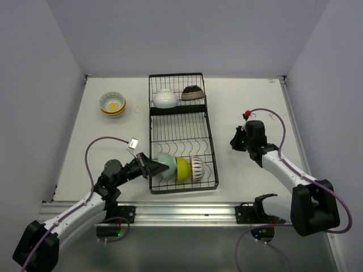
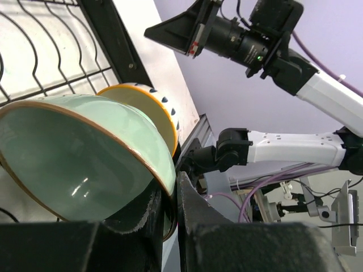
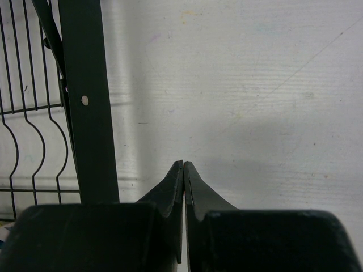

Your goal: Unload the bowls from the dish rack

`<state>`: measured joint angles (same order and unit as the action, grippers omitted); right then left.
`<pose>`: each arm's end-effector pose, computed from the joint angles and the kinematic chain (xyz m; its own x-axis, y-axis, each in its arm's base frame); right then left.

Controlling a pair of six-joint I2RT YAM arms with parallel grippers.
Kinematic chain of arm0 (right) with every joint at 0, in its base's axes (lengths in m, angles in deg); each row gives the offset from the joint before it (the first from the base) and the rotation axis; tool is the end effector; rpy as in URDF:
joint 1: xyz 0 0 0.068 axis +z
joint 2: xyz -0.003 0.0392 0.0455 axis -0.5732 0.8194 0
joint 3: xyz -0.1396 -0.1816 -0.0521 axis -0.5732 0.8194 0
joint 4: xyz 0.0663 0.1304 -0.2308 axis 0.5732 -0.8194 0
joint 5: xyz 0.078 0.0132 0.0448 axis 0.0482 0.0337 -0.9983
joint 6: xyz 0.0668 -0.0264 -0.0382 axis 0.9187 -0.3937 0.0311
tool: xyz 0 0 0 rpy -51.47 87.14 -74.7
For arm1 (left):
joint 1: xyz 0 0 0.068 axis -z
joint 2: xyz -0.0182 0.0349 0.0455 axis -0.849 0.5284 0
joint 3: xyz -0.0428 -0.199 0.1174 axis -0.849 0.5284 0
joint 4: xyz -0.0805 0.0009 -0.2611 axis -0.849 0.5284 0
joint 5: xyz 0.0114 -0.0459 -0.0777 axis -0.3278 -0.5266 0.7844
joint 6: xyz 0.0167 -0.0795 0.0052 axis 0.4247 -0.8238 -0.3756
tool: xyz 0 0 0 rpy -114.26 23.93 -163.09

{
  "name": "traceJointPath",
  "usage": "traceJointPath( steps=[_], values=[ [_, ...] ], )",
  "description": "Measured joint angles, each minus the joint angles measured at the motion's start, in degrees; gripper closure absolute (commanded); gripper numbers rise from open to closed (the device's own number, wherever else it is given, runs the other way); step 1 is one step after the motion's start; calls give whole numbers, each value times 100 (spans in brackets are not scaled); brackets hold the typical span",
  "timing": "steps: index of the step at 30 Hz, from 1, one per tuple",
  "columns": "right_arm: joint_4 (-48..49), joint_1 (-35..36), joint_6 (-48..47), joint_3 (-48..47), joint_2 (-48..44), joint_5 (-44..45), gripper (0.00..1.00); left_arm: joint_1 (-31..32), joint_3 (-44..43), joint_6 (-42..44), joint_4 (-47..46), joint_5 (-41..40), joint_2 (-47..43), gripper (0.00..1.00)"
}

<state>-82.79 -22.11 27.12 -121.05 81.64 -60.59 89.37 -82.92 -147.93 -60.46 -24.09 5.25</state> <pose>0.2856 0.0684 0.1329 -0.6765 0.2297 -0.6997 -0.0010 0.9498 0.3128 0.1721 -0.1441 0.1430 -0.8010 -0.4377 -0.4085 0.3294 0.2475 -0.9112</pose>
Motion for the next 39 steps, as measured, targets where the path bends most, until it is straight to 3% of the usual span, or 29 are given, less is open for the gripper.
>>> traceJointPath(
  steps=[9, 18, 23, 31, 39],
  values=[
    [0, -2, 0, 0, 0, 0, 99, 0, 2, 15, -162, -184, -50, 100],
    [0, -2, 0, 0, 0, -2, 99, 0, -260, 844, 1069, -555, -267, 100],
    [0, 0, 0, 0, 0, -2, 100, -2, -1342, 1720, 2437, -957, -122, 100],
    [0, 0, 0, 0, 0, -4, 99, -101, -3228, 3018, 3576, -1622, 302, 100],
    [0, -2, 0, 0, 9, -7, 98, -822, -5488, 4286, 5075, -2223, 1810, 100]
  ],
)
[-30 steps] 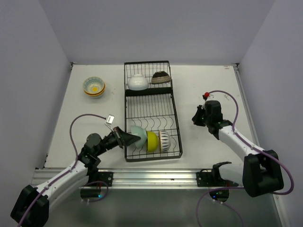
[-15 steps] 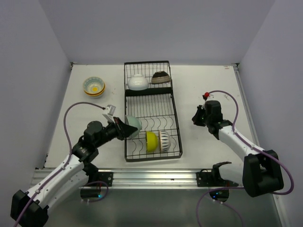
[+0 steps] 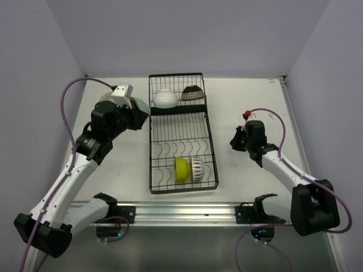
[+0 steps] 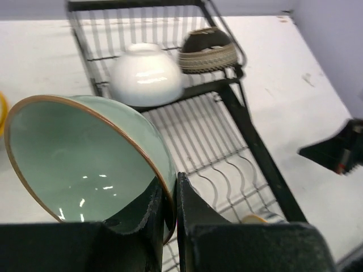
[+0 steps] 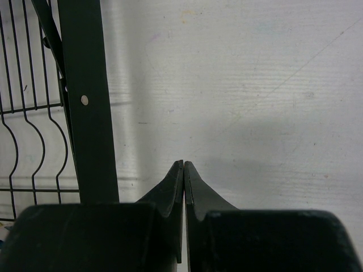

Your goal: Unload the bowls from the dish rack

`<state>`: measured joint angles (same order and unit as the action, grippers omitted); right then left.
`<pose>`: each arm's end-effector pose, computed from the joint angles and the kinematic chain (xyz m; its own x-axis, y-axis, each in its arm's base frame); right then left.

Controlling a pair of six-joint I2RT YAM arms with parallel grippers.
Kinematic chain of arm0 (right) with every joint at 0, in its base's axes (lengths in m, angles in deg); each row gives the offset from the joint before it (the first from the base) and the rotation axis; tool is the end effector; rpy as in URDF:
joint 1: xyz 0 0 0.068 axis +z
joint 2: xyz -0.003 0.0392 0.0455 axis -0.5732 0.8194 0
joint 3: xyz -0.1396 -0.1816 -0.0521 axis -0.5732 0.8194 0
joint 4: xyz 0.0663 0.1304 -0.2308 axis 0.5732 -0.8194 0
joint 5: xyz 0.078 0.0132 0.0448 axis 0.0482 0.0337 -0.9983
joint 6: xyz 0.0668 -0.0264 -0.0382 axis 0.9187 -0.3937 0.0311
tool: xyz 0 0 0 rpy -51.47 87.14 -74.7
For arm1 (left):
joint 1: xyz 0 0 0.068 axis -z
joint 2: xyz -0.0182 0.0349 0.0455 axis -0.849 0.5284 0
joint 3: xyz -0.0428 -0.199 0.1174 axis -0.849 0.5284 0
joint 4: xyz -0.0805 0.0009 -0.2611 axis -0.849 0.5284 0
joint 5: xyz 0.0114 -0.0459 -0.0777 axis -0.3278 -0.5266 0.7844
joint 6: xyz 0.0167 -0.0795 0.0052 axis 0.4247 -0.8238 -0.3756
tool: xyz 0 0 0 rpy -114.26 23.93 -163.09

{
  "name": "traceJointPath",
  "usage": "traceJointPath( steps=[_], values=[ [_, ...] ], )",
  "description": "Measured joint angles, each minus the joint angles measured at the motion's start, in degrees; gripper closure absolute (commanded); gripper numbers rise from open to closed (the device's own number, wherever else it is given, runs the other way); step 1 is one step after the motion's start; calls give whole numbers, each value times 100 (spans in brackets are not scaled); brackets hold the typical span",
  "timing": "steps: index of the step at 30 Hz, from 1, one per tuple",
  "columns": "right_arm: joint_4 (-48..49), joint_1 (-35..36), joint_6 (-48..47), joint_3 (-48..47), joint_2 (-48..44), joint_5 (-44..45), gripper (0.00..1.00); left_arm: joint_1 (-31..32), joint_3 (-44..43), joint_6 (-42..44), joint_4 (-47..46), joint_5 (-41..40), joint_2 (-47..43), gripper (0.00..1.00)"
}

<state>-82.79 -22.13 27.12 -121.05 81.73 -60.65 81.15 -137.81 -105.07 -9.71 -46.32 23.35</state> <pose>0.2856 0.0684 0.1324 -0.6777 0.2296 -0.6985 -0.0009 0.9497 0.3131 0.2575 -0.1181 0.3240 -0.4346 -0.2073 -0.8764 0.3534 0.8558 -0.3777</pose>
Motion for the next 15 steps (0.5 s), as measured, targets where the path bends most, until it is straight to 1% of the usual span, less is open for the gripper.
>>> traceJointPath(
  steps=[3, 5, 8, 15],
  values=[
    [-2, 0, 0, 0, 0, -2, 98, -498, -468, 376, 341, -267, 459, 100],
    [-2, 0, 0, 0, 2, 0, 98, -678, -769, 610, 682, -623, 831, 100],
    [-2, 2, 0, 0, 2, -2, 98, -728, -1075, 896, 1084, -1137, 1462, 100],
    [-2, 0, 0, 0, 2, -15, 97, -728, -1106, 1268, 1847, -1882, 2441, 100]
  ],
)
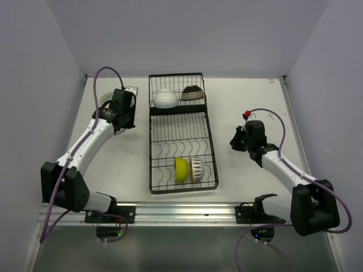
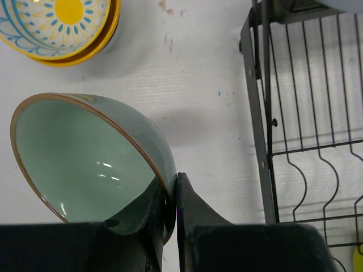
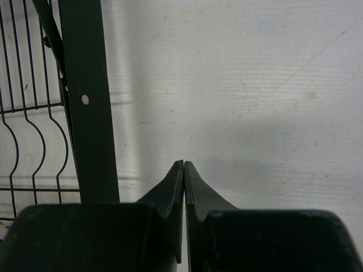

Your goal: Unload the bowls from the dish rack

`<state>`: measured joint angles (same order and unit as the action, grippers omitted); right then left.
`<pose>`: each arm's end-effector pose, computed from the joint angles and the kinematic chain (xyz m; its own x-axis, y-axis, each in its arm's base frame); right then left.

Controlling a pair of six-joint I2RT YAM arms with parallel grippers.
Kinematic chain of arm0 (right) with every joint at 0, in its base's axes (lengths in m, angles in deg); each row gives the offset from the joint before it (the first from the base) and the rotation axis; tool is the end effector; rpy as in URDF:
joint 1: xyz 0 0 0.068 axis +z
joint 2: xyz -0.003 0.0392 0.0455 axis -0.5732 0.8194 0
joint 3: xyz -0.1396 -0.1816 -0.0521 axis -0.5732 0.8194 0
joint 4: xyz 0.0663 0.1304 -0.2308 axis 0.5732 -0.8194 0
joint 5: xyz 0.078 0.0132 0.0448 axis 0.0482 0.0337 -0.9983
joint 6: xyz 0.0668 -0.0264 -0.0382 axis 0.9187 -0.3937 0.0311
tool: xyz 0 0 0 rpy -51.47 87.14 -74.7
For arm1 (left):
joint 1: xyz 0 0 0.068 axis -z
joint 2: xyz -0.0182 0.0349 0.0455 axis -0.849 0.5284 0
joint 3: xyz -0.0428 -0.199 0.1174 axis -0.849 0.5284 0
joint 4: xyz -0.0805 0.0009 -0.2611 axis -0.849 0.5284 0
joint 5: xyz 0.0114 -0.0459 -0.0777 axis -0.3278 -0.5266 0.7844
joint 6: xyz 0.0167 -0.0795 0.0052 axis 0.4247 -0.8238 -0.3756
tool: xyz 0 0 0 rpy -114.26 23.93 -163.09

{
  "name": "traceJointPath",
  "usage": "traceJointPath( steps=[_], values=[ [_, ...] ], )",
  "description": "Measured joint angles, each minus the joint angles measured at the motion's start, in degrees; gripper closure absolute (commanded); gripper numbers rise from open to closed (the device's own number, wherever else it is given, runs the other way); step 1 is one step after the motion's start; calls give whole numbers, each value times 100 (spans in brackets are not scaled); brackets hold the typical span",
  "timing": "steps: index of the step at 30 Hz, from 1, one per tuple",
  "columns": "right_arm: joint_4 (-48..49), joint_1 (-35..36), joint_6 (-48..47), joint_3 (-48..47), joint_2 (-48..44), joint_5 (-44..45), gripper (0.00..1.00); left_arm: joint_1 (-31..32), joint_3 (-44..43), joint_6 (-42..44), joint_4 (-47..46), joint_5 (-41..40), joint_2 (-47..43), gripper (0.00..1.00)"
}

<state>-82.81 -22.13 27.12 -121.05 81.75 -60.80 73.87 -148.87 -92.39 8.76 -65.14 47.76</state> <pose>0.2856 0.0685 0.1323 -0.6789 0.2293 -0.6975 -0.0025 0.9493 0.3145 0.3272 -0.0766 0.2352 -0.7411 0.0572 -0.6690 0.0198 0.9978 0.0634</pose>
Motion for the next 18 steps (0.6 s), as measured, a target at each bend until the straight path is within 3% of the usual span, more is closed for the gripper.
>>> traceJointPath(
  steps=[18],
  values=[
    [-13, 0, 0, 0, 0, -9, 96, 0, -50, 245, 247, -378, 1353, 100]
  ],
)
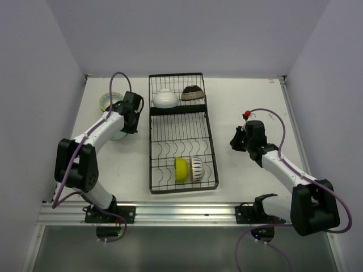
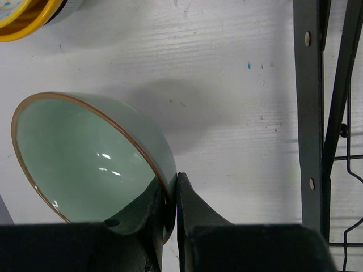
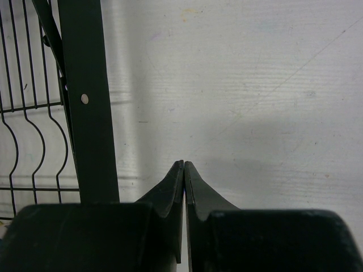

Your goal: Unload the bowls from the dish rack

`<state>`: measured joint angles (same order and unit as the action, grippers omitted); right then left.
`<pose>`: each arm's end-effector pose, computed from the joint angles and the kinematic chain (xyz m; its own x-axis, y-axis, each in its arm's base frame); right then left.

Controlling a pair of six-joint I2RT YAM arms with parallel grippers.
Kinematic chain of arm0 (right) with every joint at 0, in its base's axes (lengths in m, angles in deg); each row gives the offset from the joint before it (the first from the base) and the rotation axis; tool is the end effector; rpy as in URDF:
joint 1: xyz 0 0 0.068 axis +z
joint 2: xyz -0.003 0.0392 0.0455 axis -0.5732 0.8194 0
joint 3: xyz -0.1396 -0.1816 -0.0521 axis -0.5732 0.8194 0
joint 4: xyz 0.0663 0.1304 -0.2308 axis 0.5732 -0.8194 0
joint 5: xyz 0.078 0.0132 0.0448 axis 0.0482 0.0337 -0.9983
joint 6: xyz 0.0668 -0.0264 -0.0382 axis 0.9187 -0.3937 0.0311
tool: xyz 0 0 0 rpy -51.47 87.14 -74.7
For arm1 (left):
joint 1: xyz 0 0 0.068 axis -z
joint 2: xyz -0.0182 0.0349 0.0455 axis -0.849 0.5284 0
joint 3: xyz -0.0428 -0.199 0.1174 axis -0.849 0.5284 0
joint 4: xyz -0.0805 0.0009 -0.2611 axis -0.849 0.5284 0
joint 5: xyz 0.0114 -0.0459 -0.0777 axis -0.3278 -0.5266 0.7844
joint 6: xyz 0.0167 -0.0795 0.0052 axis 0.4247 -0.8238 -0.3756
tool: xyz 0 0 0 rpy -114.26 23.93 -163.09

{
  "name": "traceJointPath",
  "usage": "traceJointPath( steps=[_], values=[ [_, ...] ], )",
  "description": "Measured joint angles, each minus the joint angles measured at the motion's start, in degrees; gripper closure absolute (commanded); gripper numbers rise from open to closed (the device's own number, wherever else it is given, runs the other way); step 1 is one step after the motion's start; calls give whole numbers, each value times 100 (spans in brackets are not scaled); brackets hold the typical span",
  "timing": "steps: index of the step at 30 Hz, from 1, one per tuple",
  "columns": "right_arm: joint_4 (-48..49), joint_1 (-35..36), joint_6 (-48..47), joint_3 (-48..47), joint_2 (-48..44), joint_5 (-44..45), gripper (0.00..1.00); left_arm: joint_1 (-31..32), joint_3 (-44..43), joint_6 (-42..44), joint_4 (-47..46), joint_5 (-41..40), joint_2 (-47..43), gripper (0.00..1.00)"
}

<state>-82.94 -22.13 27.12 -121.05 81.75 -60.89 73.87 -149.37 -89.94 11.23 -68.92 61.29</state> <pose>0.2853 0.0686 0.1320 -0.6809 0.2288 -0.6957 -0.0029 0.9491 0.3150 0.3431 -0.0764 0.1591 -0.8816 0.1417 -0.4502 0.0524 0.9773 0.2050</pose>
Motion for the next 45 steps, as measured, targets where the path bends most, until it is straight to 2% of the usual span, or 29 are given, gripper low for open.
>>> traceJointPath(
  steps=[13, 18, 20, 21, 25, 27, 34, 37, 40, 43, 45],
  values=[
    [-7, 0, 0, 0, 0, -31, 94, 2, 107, -17, -74, -380, 455, 98],
    [-7, 0, -2, 0, 7, -42, 89, 0, 210, -20, -85, -538, 540, 83],
    [-7, 2, -2, 0, 37, -42, 86, 2, 238, -13, -136, -564, 557, 72],
    [-7, 0, -4, 0, 63, -42, 84, 2, 249, -13, -155, -584, 562, 60],
    [-7, 0, 0, -2, 151, -39, 78, 2, 262, -7, -240, -664, 566, 44],
    [-9, 0, -7, -7, 208, -42, 75, 2, 262, -7, -260, -682, 568, 39],
    [-7, 0, -7, -13, 254, -55, 62, 2, 262, -22, -291, -789, 463, 36],
    [-2, 0, -2, -13, 260, -129, 57, 2, 295, -24, -378, -780, -9, 34],
    [-2, 0, -7, -17, 319, -142, 55, 2, 518, -22, -745, -636, -929, 34],
    [-7, 2, -9, -20, 365, -146, 54, -2, 1176, -35, -1550, 35, -2262, 31],
    [-13, 2, -11, -22, 363, -149, 54, 0, 1773, -98, -2149, 859, -3088, 32]
  ],
)
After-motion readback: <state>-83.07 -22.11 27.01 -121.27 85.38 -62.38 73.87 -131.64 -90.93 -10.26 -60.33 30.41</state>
